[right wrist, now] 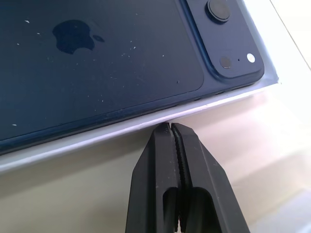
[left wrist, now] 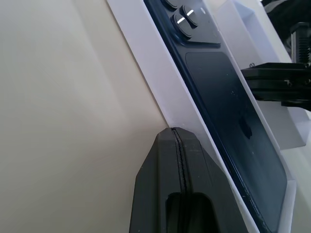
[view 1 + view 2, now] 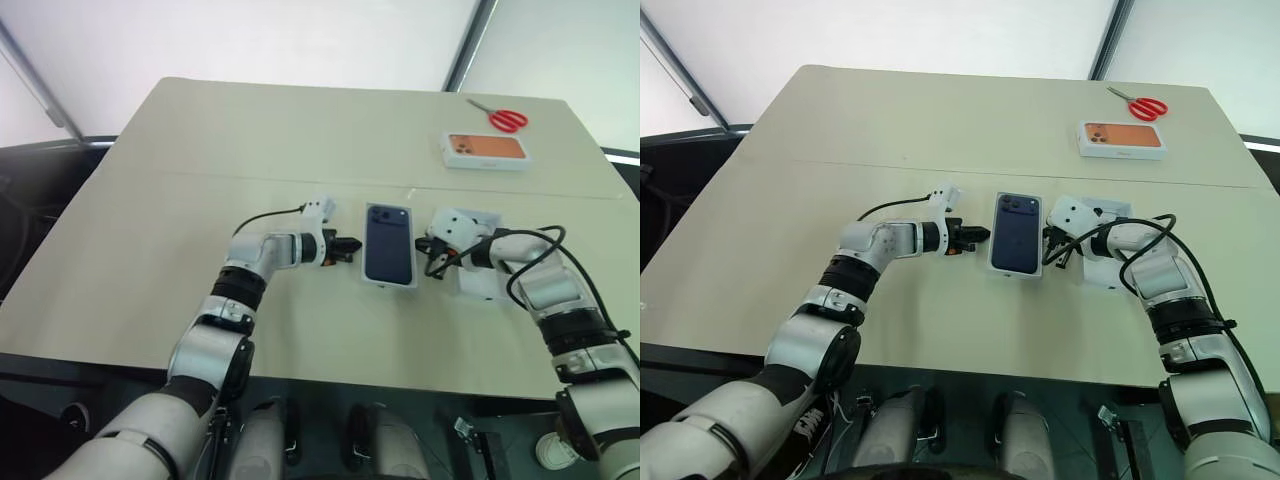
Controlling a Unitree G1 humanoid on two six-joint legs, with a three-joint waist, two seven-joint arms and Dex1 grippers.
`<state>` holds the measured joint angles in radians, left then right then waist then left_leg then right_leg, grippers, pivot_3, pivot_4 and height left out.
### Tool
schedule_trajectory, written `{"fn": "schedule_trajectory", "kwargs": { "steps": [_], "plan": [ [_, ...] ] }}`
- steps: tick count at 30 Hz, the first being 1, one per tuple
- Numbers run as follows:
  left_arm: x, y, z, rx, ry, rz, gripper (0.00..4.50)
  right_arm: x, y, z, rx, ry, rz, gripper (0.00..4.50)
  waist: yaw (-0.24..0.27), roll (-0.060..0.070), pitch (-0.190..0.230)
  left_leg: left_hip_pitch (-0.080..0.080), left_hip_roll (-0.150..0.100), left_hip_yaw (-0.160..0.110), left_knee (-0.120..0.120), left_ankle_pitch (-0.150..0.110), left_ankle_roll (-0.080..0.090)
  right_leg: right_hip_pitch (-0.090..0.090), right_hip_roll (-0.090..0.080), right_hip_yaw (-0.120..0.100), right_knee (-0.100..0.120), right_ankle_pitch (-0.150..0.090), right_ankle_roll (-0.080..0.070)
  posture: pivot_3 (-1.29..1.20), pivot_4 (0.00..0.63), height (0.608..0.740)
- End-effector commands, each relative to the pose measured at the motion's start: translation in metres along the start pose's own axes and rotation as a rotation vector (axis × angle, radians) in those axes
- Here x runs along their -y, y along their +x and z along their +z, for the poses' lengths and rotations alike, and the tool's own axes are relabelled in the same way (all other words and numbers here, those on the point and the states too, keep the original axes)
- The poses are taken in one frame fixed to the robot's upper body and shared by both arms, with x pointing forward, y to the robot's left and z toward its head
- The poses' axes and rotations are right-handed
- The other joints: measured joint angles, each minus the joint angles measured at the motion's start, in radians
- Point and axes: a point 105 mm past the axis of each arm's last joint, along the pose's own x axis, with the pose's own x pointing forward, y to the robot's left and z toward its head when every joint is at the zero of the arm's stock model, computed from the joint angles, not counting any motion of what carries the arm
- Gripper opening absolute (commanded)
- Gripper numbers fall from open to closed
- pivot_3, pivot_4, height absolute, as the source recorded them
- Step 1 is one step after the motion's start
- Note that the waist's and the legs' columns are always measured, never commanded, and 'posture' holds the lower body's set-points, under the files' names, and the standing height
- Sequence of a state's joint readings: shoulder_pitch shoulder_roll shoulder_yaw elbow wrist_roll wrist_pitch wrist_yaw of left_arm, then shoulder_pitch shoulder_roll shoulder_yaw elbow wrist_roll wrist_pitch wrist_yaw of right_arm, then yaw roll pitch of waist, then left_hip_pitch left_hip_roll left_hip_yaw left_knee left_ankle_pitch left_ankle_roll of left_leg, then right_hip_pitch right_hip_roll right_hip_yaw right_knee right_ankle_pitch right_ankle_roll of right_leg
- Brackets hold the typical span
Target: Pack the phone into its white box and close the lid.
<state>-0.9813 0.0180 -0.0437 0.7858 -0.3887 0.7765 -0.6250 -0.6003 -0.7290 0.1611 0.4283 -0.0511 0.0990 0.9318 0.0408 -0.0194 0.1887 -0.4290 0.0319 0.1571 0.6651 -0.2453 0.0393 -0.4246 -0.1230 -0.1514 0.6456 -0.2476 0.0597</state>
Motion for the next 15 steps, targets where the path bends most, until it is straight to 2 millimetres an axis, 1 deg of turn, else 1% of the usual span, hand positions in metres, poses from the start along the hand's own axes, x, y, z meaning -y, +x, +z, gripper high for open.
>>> {"fn": "schedule_trajectory", "kwargs": {
  "steps": [1,4,9,15],
  "plan": [
    [0.028,0.019,0.003,-0.011,0.048,-0.1,0.0,0.01,-0.009,-0.01,-0.031,-0.005,-0.027,0.07,0.0,0.0,0.0,0.0,0.0,0.0,0.0,0.0,0.0,0.0,0.0,0.0,0.0,0.0,0.0,0.0,0.15,0.738],
    [0.033,0.025,0.001,-0.022,0.081,-0.116,0.0,0.014,-0.014,-0.014,-0.037,0.005,-0.036,0.07,0.0,0.0,0.0,0.0,0.0,0.0,0.0,0.0,0.001,0.0,0.0,0.0,0.0,0.0,0.0,0.0,0.15,0.738],
    [0.029,0.026,0.002,-0.013,0.081,-0.098,0.0,0.013,-0.012,-0.012,-0.029,-0.003,-0.032,0.07,-0.005,0.0,0.0,0.0,0.0,0.0,0.0,0.0,0.001,0.0,0.0,0.0,0.0,0.0,0.0,0.0,0.15,0.738],
    [0.019,0.019,0.005,0.003,0.073,-0.068,0.0,0.007,-0.007,-0.01,-0.02,0.0,-0.001,0.07,-0.008,0.0,0.0,0.0,0.001,0.0,0.0,0.0,0.001,0.0,0.0,0.0,0.0,0.0,0.0,0.0,0.15,0.738]
  ]
}}
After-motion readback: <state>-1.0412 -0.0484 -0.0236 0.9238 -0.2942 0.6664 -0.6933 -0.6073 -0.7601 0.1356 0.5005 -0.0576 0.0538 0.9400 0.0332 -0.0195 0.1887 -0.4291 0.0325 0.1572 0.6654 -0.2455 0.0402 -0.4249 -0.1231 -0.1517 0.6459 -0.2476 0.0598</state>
